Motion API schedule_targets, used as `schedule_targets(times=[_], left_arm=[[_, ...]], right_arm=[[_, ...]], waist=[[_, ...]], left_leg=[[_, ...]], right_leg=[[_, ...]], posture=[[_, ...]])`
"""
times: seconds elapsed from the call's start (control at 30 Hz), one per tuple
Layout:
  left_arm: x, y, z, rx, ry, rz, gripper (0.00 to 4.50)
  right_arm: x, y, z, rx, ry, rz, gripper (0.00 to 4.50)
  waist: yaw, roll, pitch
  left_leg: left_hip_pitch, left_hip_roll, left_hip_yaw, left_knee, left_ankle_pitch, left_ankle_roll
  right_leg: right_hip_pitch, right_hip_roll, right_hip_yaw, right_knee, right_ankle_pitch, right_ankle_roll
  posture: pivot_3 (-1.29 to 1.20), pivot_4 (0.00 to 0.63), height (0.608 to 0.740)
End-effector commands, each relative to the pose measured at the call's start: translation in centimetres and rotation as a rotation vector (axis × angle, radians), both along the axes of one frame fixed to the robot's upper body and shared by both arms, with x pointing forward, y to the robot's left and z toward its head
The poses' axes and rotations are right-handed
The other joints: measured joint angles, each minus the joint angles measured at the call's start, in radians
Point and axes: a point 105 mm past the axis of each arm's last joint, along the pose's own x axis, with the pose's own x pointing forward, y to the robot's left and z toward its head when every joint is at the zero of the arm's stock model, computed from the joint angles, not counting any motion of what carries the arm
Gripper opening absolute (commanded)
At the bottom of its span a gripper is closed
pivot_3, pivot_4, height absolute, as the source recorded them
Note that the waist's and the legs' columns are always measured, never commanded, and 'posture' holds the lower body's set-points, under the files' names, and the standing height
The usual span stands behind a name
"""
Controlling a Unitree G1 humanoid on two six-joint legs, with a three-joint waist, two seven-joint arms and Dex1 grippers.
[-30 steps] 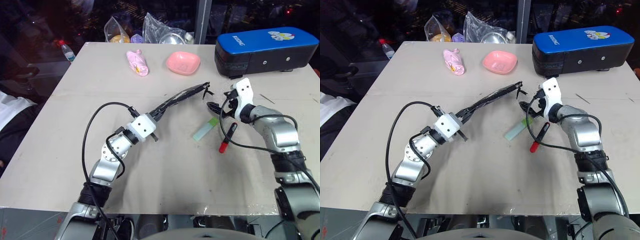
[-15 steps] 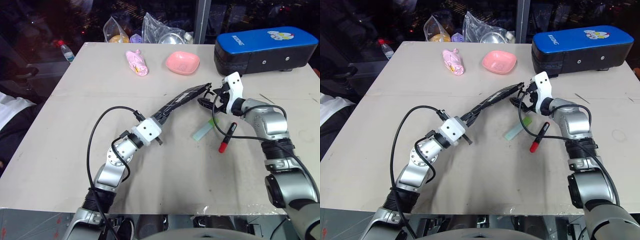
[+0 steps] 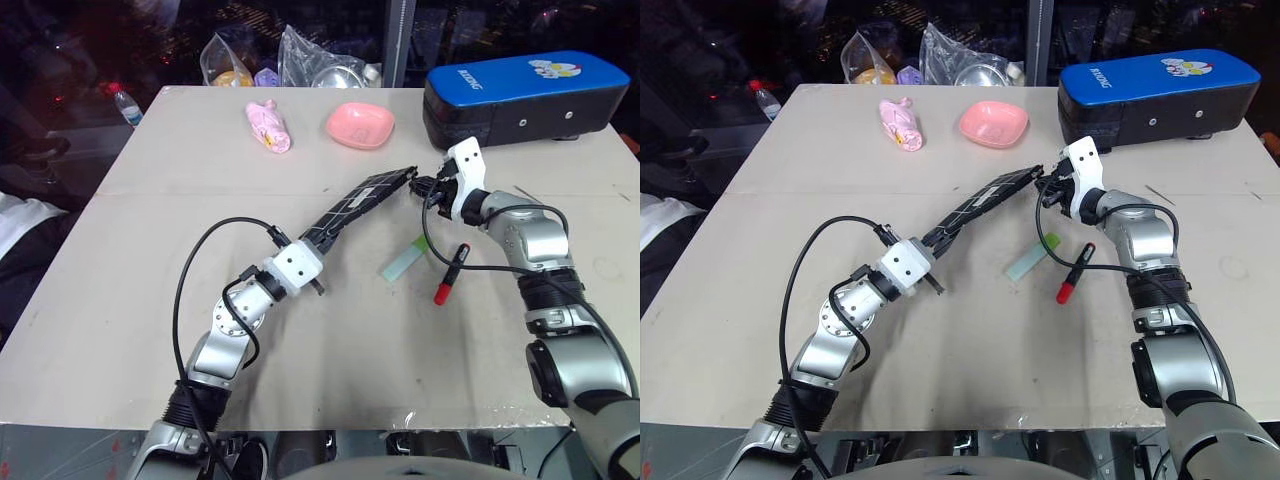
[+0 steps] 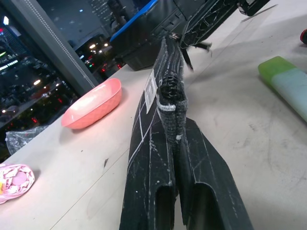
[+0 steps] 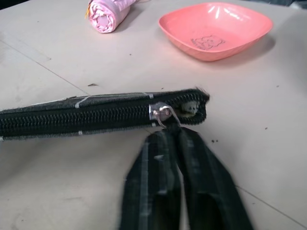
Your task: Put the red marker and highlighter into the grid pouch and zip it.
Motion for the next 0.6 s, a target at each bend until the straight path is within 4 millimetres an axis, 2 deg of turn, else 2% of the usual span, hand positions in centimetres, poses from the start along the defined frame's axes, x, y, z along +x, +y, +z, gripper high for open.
schedule_targets(times=[0.03,0.2,0.6], left_arm=[[-0.2,-0.4,1.4,-0.015,-0.049,-0.013,0.00],[-0.1,-0.5,1.5,-0.017,-0.049,-0.010,0.00],[0.0,-0.6,1.6,-0.021,-0.048,-0.002,0.00]], right_arm=[[-0.1,0.3,1.8,0.003,-0.076,0.015,0.06],[-0.4,0.4,1.9,-0.047,-0.116,0.042,0.06],[-2.6,1.9,1.3,-0.282,-0.240,0.222,0.06]], waist=[[-0.001,0.000,0.000],[-0.001,0.000,0.000],[-0.002,0.000,0.000]], left_leg=[[0.000,0.000,0.000,0.000,0.000,0.000],[0.000,0.000,0.000,0.000,0.000,0.000],[0.000,0.000,0.000,0.000,0.000,0.000]], right_leg=[[0.000,0.000,0.000,0.000,0.000,0.000],[0.000,0.000,0.000,0.000,0.000,0.000],[0.000,0.000,0.000,0.000,0.000,0.000]], posture=[[0.00,0.150,0.740],[0.00,0.150,0.740],[0.00,0.150,0.740]])
